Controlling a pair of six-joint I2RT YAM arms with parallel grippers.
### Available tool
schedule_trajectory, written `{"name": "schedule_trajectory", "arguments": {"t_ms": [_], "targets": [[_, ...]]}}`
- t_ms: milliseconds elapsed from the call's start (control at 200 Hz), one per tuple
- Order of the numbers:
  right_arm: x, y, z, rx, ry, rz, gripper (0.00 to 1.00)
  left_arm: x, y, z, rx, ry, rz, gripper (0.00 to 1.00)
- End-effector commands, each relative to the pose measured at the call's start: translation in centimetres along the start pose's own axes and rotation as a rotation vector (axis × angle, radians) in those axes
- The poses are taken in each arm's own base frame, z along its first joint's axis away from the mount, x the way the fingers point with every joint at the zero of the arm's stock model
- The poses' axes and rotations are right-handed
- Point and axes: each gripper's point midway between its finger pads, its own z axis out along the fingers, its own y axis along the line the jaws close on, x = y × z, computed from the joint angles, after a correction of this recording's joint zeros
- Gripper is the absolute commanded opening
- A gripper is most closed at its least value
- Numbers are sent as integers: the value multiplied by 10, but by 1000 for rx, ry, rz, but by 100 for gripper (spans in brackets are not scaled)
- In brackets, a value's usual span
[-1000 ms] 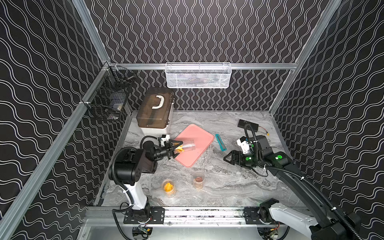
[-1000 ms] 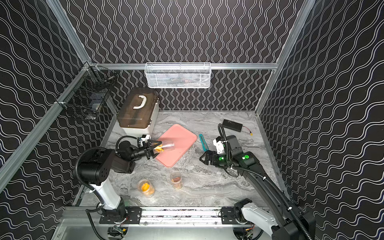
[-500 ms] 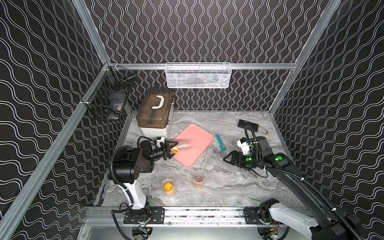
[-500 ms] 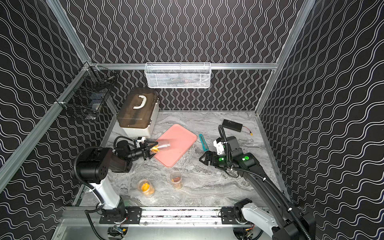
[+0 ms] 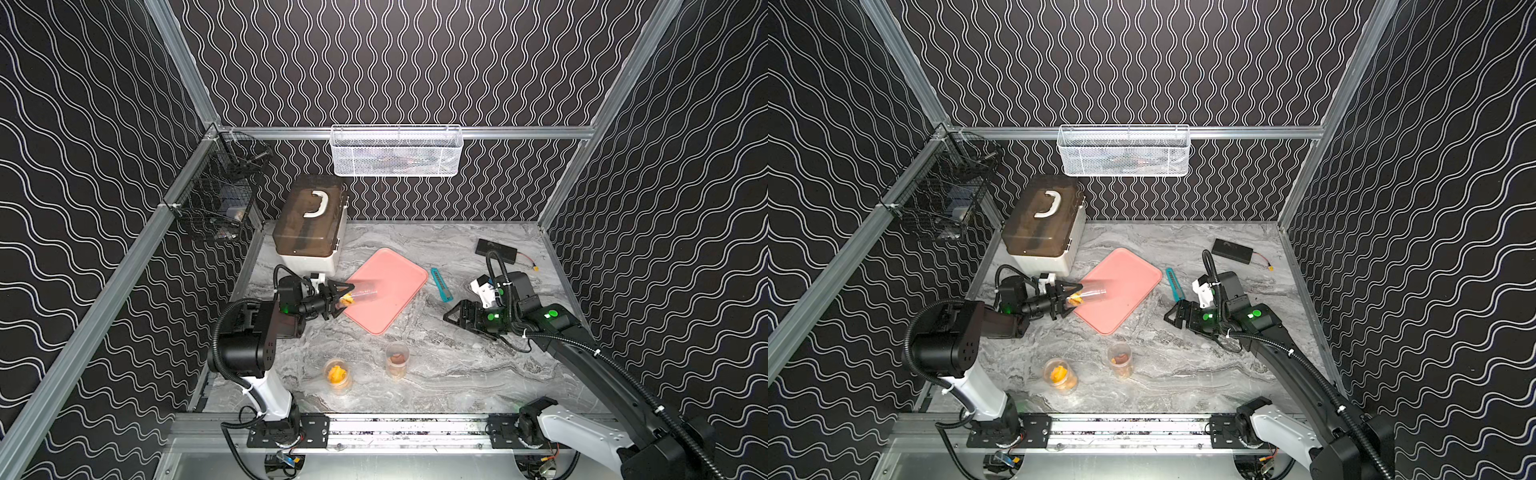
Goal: Pour the cookies out of the jar
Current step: Pour the cookies in the jar onto the tray.
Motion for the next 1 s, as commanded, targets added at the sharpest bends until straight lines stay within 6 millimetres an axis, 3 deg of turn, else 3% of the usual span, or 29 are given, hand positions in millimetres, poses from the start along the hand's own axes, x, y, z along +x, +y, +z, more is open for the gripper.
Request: {"name": "schedule_trajectory", "arguments": {"t_ms": [0, 806, 996], "targets": [[-4, 3, -1, -11, -15, -8, 90, -2, 2, -1, -12, -8, 34, 29], [-4, 2, 5, -13, -3, -5, 90, -1, 6, -12, -173, -33, 124, 29], [-3, 2, 7, -21, -1, 3, 90, 0, -1, -17, -212, -47, 162, 29]]}}
